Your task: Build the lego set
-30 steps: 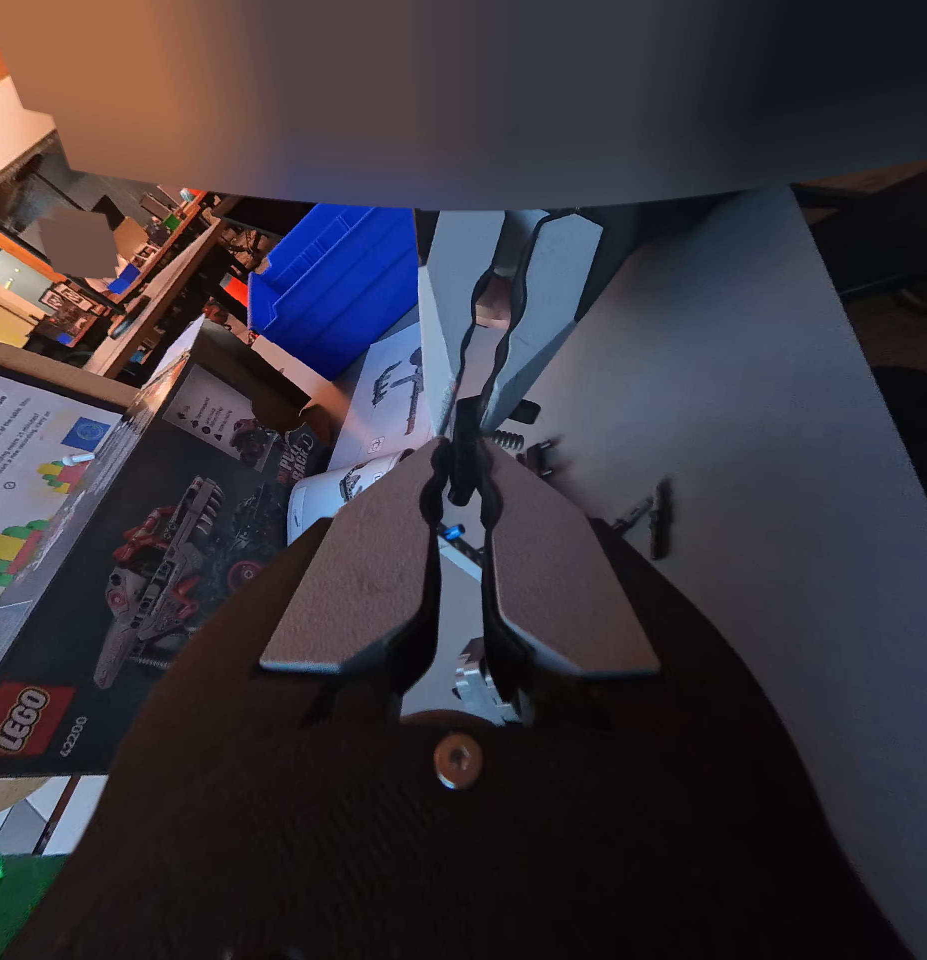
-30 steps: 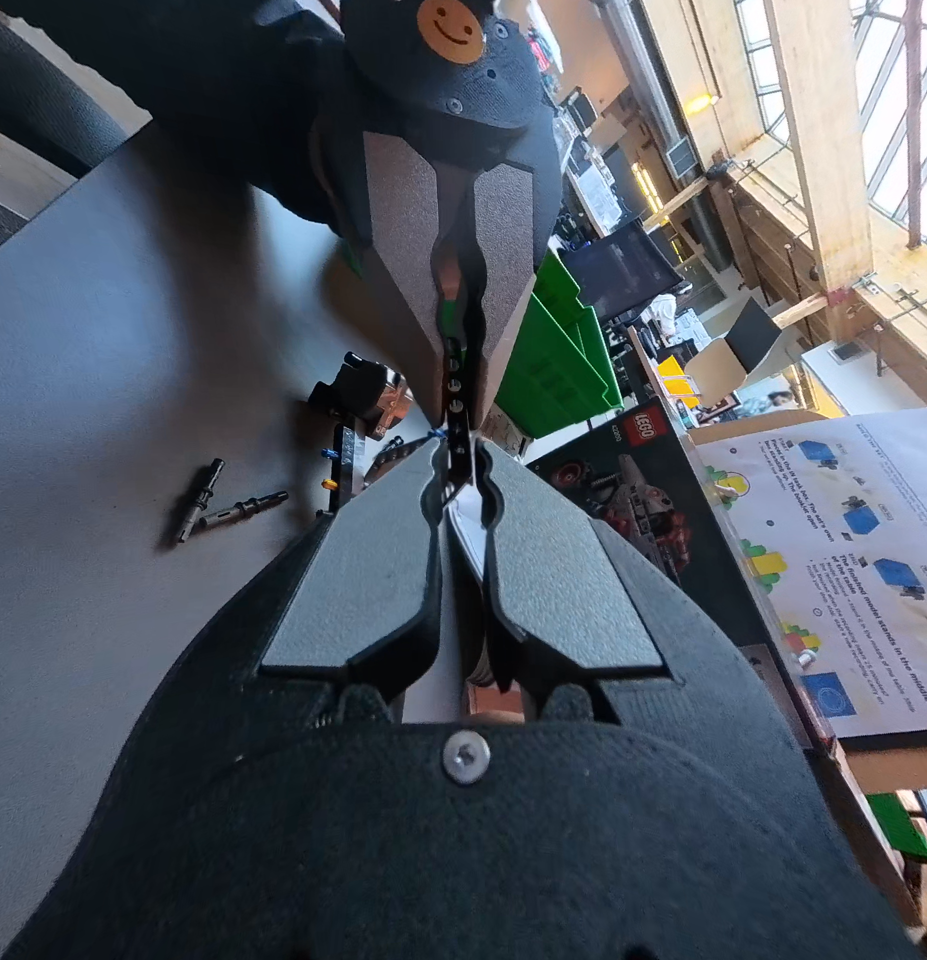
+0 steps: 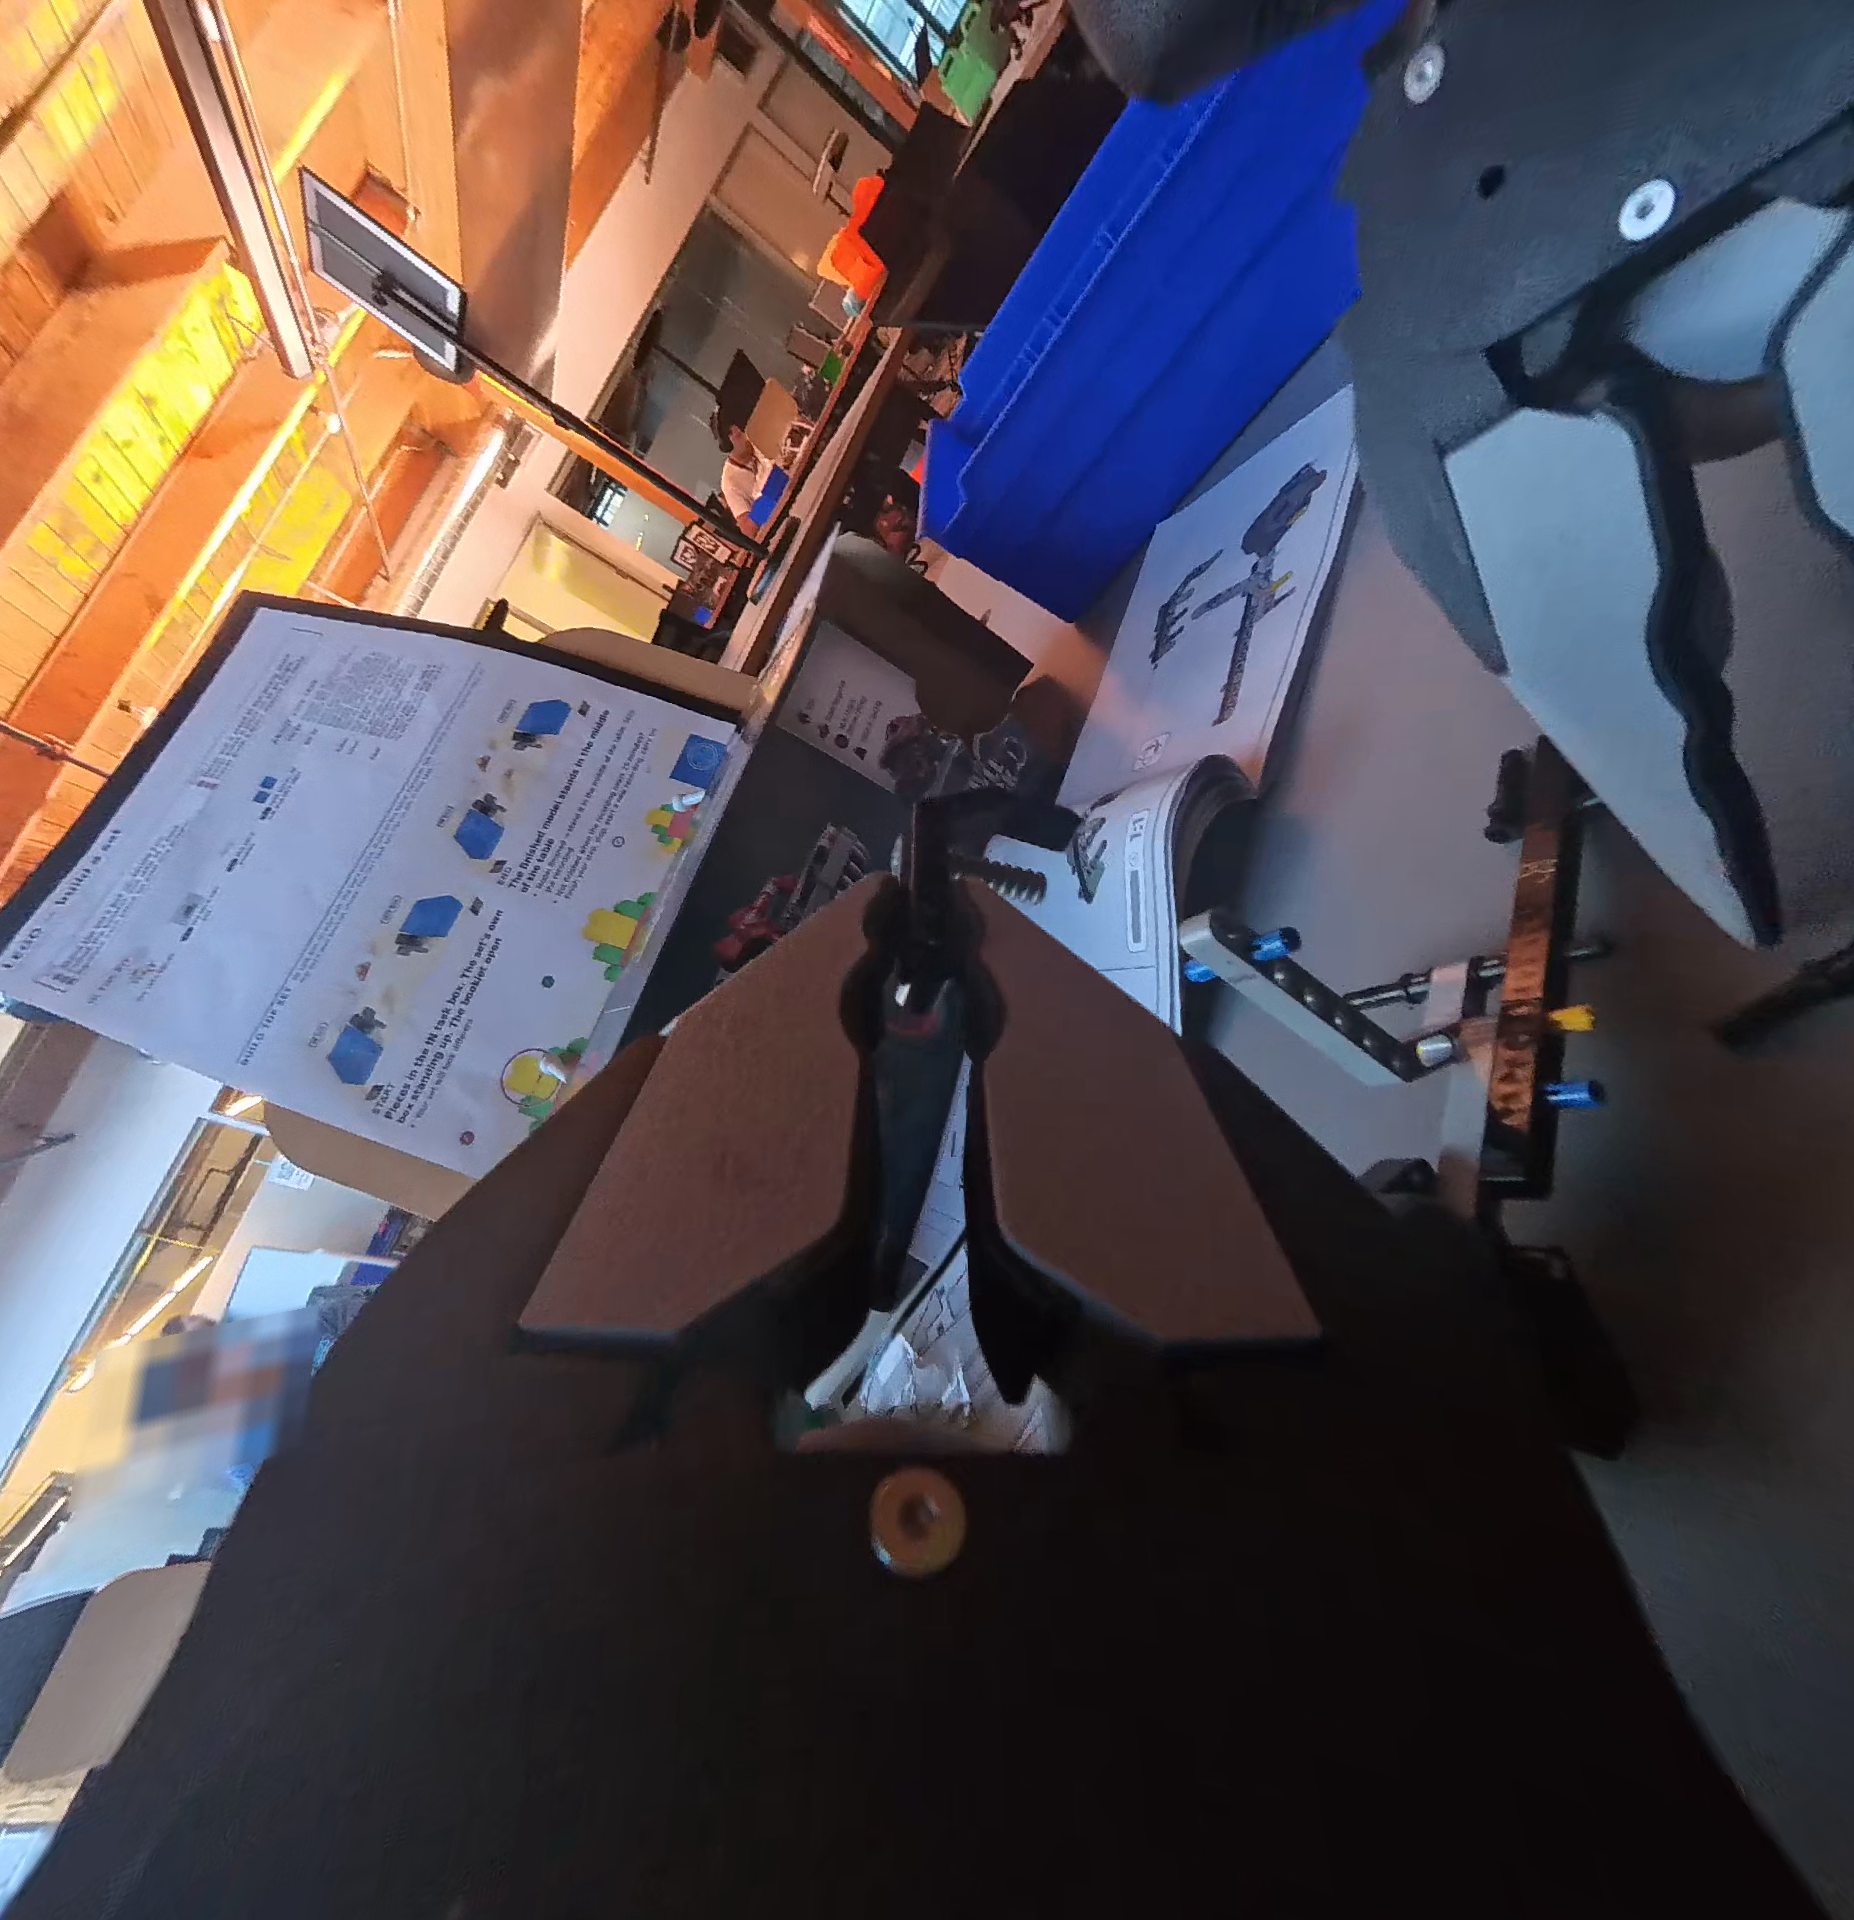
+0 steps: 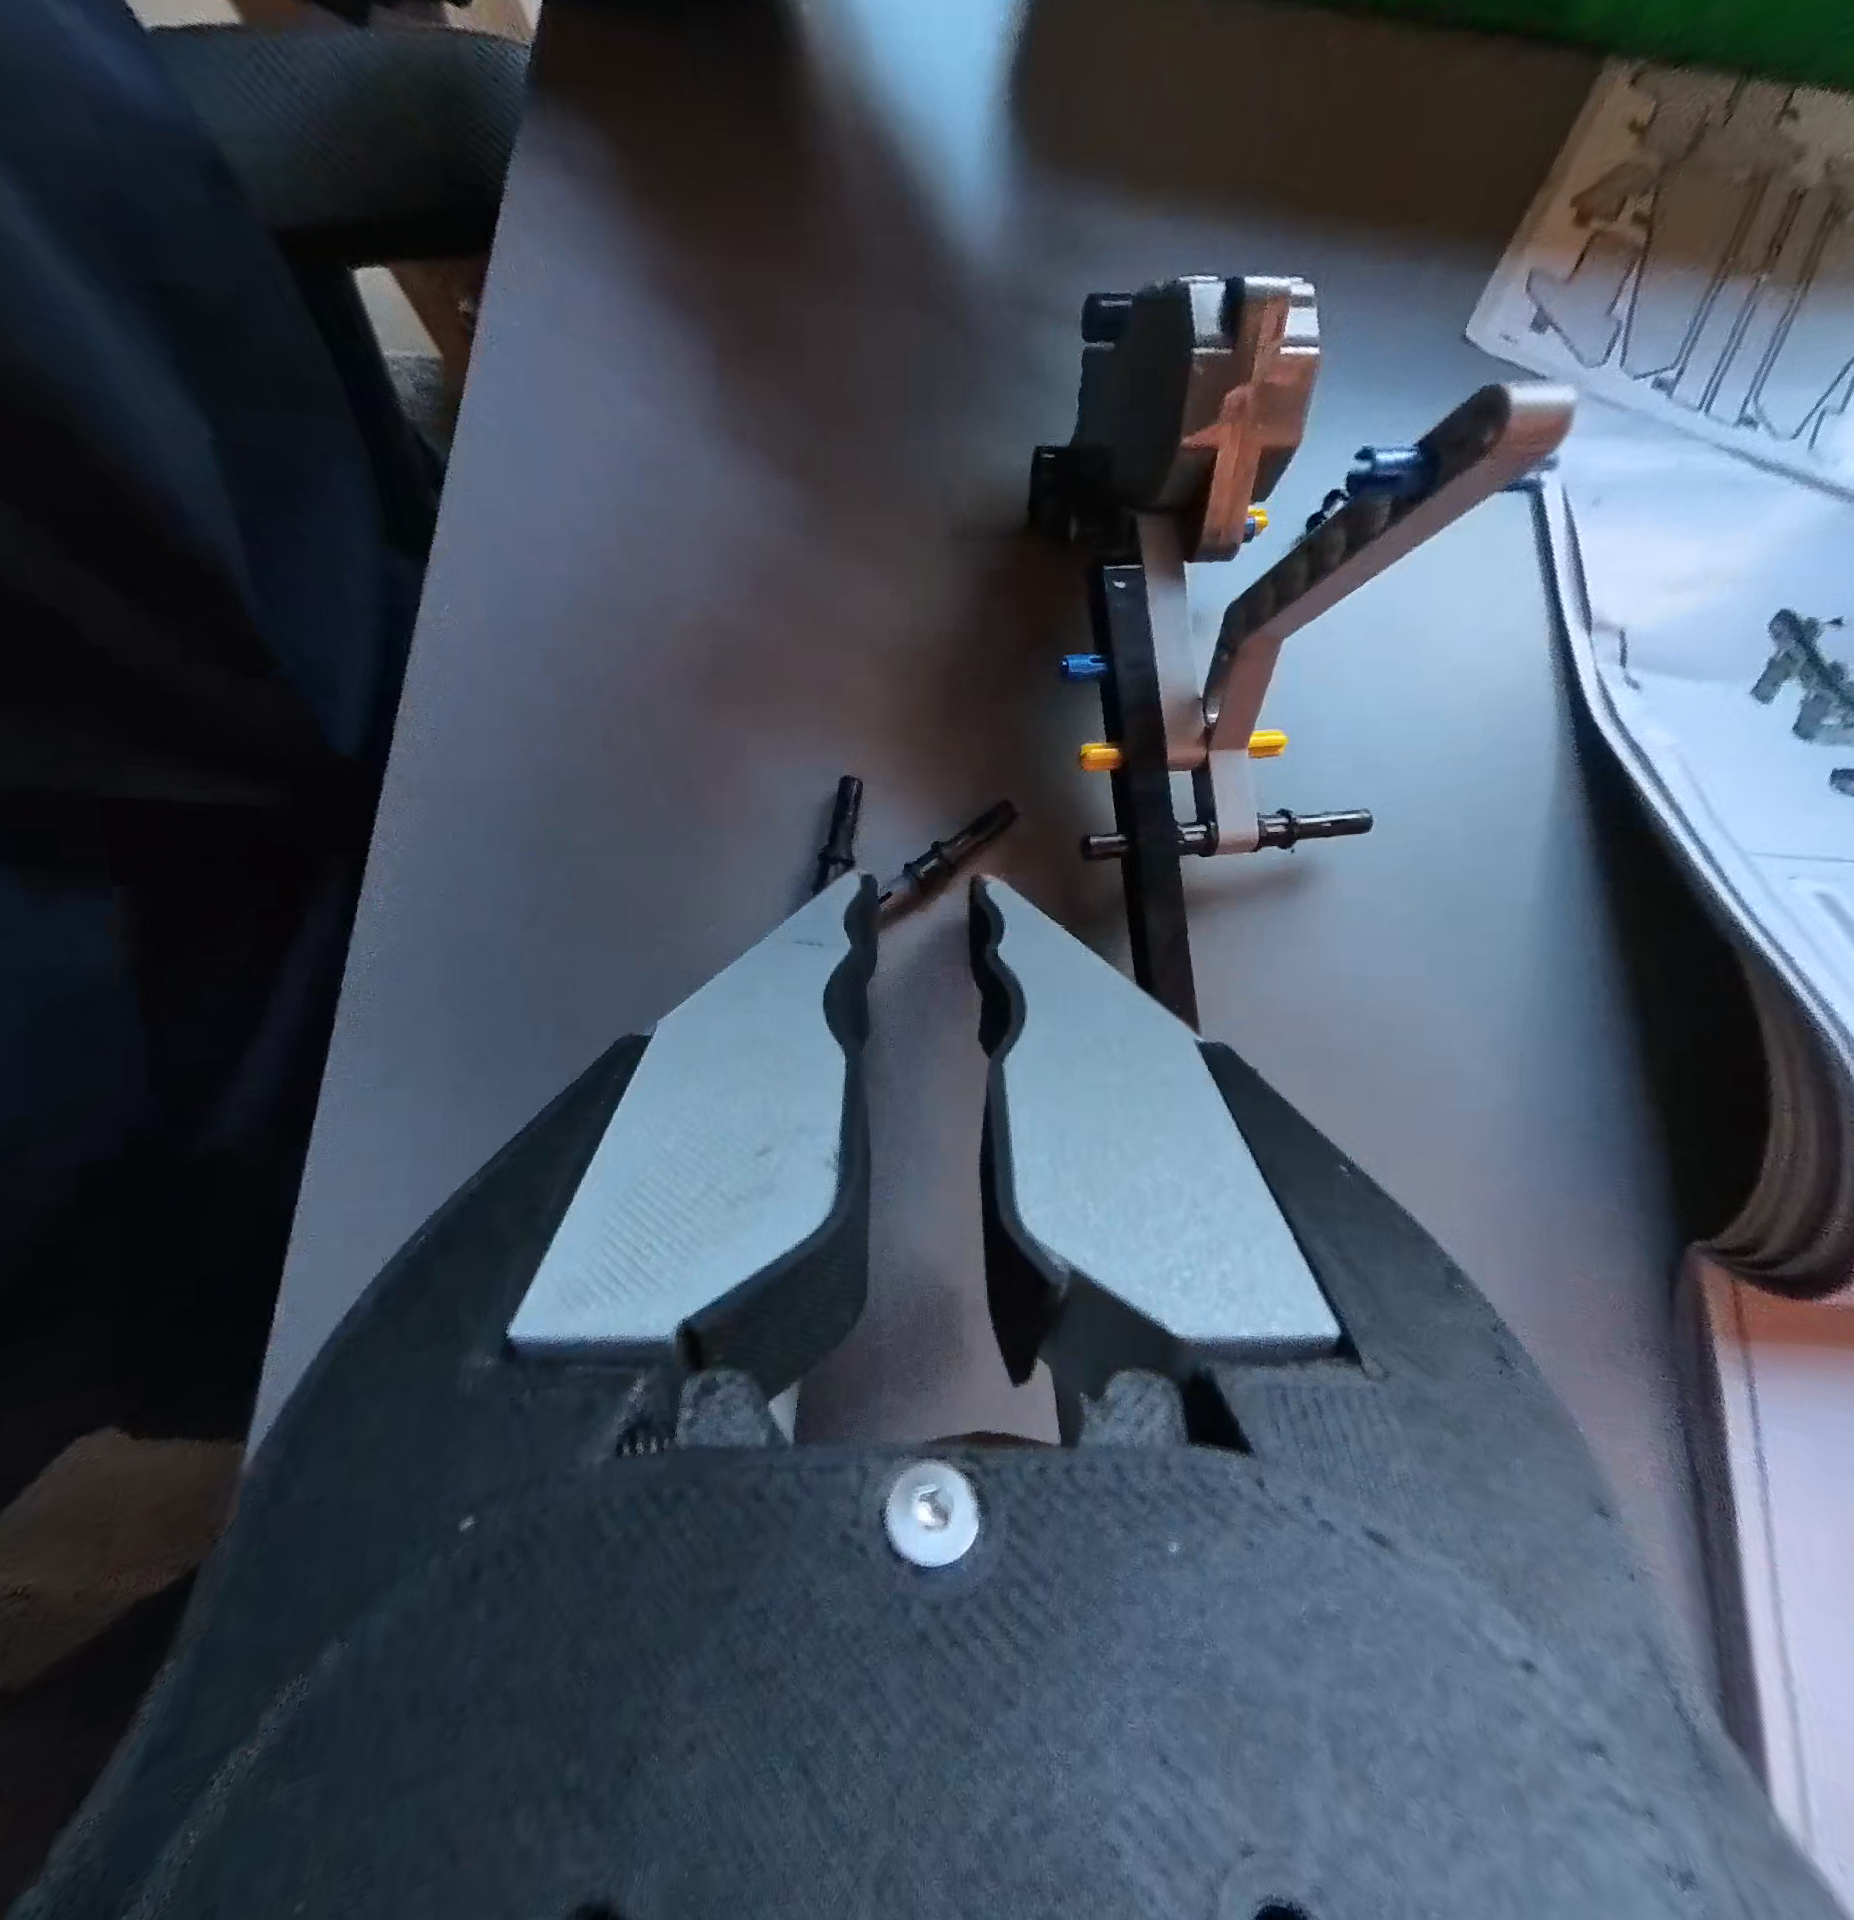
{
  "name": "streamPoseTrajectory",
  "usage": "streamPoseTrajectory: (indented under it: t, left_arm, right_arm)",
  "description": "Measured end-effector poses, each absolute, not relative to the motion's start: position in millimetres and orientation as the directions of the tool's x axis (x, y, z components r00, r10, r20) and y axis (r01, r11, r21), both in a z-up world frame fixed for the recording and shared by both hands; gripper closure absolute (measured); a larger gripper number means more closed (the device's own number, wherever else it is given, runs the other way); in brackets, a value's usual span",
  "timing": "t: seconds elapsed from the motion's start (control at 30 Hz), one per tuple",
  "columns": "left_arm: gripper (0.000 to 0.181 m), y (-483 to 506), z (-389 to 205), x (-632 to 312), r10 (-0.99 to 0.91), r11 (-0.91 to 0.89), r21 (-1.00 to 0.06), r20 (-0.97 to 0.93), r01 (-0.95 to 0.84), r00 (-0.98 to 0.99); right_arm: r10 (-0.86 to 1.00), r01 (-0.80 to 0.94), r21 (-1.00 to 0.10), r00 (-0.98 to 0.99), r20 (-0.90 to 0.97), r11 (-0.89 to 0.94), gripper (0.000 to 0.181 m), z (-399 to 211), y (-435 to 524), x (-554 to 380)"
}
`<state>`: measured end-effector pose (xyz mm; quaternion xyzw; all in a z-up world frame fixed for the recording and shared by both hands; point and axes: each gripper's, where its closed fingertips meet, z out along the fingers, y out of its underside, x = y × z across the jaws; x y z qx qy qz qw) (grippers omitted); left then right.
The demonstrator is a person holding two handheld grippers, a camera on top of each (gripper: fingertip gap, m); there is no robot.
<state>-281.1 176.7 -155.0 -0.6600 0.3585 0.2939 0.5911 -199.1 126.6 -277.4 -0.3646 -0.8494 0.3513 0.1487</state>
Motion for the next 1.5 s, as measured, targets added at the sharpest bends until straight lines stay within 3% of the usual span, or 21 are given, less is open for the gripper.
streamPoseTrajectory:
  t: [0.67,1.07,1.33,1.5]
  left_arm:
    - [0.175,178.9,-164.5,-277.3,-0.168,-0.053,-0.576,-0.800,-0.815,0.576]
    - [0.175,178.2,-165.7,-272.2,-0.204,-0.039,-0.627,-0.758,-0.778,0.620]
    - [0.175,178.2,-167.7,-266.0,-0.264,-0.026,-0.705,-0.679,-0.709,0.685]
    - [0.175,179.5,-170.2,-263.0,-0.257,-0.008,-0.665,-0.720,-0.746,0.645]
  right_arm:
    - [0.684,0.449,-0.697,-0.725,0.082,0.559,0.180,-281.3,128.0,-201.0]
    - [0.688,0.439,-0.890,-0.684,-0.243,0.121,0.180,-208.0,147.4,-203.3]
    - [0.743,0.342,-0.939,-0.632,-0.221,0.012,0.180,-178.7,165.3,-210.8]
    - [0.822,0.273,-0.962,-0.549,-0.153,0.004,0.181,-167.2,182.9,-217.5]
